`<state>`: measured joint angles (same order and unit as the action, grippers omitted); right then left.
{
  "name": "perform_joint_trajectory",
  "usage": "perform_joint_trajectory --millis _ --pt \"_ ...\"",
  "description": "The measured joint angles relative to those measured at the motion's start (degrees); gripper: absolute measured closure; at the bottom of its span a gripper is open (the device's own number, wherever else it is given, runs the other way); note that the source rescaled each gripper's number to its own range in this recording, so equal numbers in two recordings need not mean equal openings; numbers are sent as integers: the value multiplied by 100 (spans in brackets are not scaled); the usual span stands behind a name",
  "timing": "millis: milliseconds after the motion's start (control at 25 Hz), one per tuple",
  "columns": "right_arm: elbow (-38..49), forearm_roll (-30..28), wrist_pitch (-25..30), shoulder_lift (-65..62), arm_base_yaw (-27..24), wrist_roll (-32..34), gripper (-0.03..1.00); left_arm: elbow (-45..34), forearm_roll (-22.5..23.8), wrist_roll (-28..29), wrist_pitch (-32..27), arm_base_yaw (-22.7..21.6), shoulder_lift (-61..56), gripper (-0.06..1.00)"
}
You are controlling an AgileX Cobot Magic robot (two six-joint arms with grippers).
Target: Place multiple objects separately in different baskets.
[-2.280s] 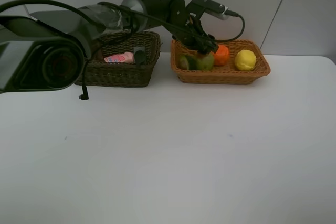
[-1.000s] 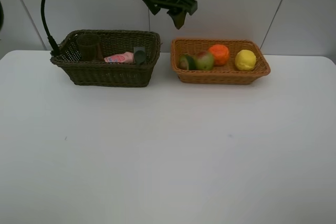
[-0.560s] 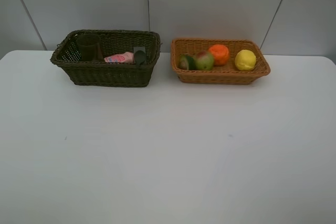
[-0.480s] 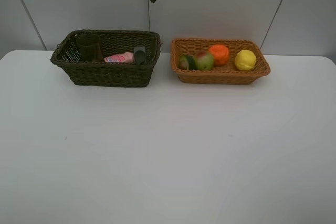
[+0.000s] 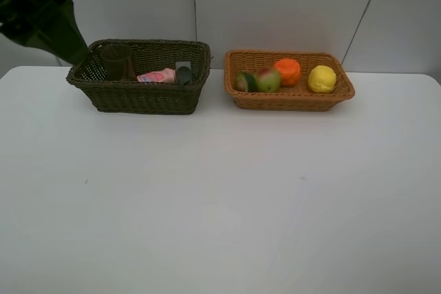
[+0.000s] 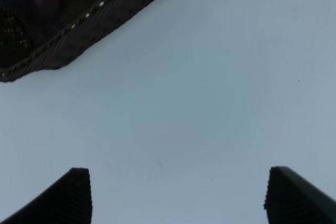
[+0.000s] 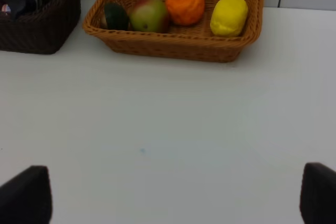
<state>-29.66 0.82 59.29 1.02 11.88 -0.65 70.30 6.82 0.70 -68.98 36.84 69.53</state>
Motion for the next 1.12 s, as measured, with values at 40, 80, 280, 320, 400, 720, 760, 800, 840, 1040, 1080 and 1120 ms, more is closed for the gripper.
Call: perform_joint_trajectory --millis 40,80,280,320,400,720,760,800,840,1040,1080,1120 --pt "0 0 0 0 0 0 -3 -223 0 14 0 0 -250 6" --pt "0 0 0 0 0 0 -3 -434 0 14 4 0 -538 6" --pt "0 0 0 0 0 0 -3 -1325 -87 17 4 0 -1903 6" --pt "0 0 0 0 0 0 -3 -1517 -134 17 4 0 -2164 6" --pt "0 0 0 0 0 0 -3 -1877 -217 17 -1 0 -2592 6" --pt "0 5 0 0 0 0 -3 -3443 -302 154 306 0 -4147 6" --pt "0 5 0 0 0 0 -3 -3654 -302 189 344 0 -4264 6" --pt "0 5 0 0 0 0 -3 -3821 -302 207 381 0 -4369 6" --pt "0 5 0 0 0 0 -3 -3996 -304 210 430 0 -4485 6" --pt "0 5 0 0 0 0 -3 -4497 -308 225 775 -9 -4593 6" --pt "0 5 0 0 0 0 -3 -4534 -321 225 773 -35 -4593 6" --pt "0 5 0 0 0 0 -3 -4563 -325 225 773 -82 -4593 6"
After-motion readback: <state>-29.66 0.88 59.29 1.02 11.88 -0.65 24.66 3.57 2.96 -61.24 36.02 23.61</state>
